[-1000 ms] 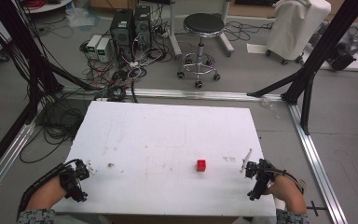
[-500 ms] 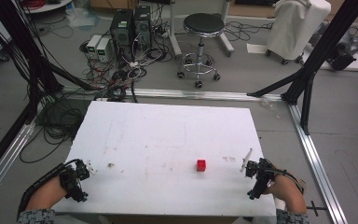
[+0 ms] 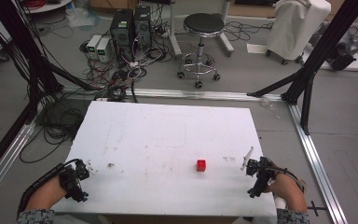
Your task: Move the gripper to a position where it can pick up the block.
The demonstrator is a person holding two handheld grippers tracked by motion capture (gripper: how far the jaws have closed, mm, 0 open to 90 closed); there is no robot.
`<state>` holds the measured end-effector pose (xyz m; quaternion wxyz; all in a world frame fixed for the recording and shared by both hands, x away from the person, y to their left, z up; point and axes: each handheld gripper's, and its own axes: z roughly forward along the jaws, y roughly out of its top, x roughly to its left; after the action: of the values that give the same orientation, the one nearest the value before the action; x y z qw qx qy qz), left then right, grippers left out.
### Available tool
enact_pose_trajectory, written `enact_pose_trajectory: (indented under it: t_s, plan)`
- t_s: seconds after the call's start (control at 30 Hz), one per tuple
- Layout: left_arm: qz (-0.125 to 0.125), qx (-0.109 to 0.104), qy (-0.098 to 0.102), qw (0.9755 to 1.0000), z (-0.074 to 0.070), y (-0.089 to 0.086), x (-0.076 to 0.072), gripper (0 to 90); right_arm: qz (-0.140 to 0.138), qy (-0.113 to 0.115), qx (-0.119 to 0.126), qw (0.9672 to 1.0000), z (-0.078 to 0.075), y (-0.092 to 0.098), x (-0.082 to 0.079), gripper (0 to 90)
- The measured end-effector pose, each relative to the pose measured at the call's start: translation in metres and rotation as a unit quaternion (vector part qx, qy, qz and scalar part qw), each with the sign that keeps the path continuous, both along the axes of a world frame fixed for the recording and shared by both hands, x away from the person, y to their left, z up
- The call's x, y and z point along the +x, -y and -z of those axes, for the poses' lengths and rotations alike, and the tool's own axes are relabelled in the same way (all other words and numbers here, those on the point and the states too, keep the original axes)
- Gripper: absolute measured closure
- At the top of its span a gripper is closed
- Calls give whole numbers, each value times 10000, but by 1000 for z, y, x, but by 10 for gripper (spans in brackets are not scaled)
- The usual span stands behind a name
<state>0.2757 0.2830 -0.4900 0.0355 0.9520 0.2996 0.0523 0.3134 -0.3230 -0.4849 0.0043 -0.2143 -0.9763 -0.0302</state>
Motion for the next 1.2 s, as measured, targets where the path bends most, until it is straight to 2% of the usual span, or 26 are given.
enact_pose_trajectory:
  t_s: [0.13, 0.37, 0.5, 0.63, 0.7, 0.77, 0.87, 1.03, 1.2]
  plan:
    - [-1, -17, 41, 10000, -1, -1, 0, 218, 7, 2, -56, 10000, 2, 1, 3, 38]
    - [0, -13, 39, 10000, -1, -1, 0, 218, -88, 118, 50, 9999, -1, 1, 11, 39]
    - [27, -25, 31, 10000, 0, 0, 0, 218, -229, 154, 36, 9996, -7, -2, 17, 40]
    - [42, -19, 9, 10000, 0, 0, 1, 218, -462, 59, -137, 9988, -10, -11, 24, 40]
    - [27, -32, 4, 10000, 0, 1, 1, 218, -662, 83, -145, 9977, -12, -17, 28, 40]
    - [47, -41, 22, 10000, 0, 1, 1, 218, -666, 76, -125, 9977, -13, -20, 30, 40]
    - [57, -48, 27, 10000, -1, 1, 1, 218, -902, 146, -178, 9957, -18, -34, 38, 40]
    - [50, -72, 21, 10000, -1, 1, 0, 218, -1052, 175, -235, 9940, -22, -45, 45, 40]
    - [62, -83, 30, 9999, -1, 1, 1, 218, -1380, 124, -317, 9899, -25, -62, 52, 40]
